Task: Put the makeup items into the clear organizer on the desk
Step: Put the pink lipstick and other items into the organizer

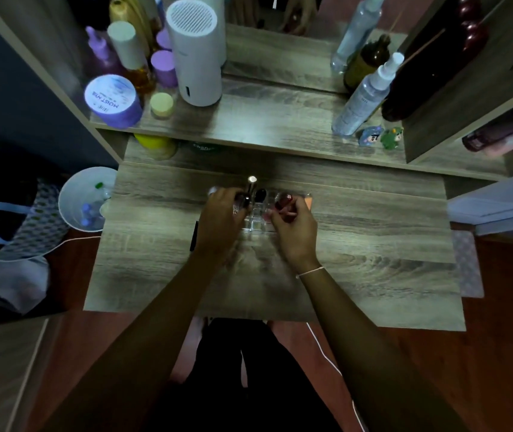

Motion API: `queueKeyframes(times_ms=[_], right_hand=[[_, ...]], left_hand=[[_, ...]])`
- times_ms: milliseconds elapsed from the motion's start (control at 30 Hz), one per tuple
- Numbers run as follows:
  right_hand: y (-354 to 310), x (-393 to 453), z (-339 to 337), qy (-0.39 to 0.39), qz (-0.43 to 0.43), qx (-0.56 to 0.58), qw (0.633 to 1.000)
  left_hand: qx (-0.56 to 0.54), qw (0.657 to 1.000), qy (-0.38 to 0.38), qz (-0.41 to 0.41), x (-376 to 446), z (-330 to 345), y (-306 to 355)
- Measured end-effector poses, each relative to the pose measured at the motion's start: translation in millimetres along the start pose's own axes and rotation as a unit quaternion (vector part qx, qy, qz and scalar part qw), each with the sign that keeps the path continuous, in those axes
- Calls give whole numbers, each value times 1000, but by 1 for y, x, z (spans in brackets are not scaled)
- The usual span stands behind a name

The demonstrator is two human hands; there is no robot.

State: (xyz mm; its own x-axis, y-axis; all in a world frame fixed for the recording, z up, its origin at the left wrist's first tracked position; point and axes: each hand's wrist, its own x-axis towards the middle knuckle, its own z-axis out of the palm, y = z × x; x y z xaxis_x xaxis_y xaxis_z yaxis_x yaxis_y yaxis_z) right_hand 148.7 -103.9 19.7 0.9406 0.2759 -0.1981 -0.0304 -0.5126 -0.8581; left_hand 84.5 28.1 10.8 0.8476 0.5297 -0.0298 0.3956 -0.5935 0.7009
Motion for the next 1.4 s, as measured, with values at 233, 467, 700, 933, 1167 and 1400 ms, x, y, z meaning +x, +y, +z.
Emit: queueKeyframes(times_ms=[233, 467, 700, 933, 1167, 1400], right_hand=[[-3, 8, 10, -12, -7, -32, 999], [-4, 9, 13, 4, -2, -28, 1000], [1, 1, 11, -4, -9, -3, 1000], [4, -1, 6, 9, -4, -1, 1000], [18, -27, -3, 14, -28, -63, 998], [63, -76, 7, -106, -215, -285, 928]], left_hand=[[-3, 999, 30, 19, -13, -10, -11], [-26, 997, 62, -47, -31, -19, -27], [-9, 992, 90, -90, -50, -25, -55], [-10, 991, 69, -113, -57, -24, -65], [-8, 989, 24, -144, -57, -19, -68], [-13, 986, 11, -168, -62, -15, -70]])
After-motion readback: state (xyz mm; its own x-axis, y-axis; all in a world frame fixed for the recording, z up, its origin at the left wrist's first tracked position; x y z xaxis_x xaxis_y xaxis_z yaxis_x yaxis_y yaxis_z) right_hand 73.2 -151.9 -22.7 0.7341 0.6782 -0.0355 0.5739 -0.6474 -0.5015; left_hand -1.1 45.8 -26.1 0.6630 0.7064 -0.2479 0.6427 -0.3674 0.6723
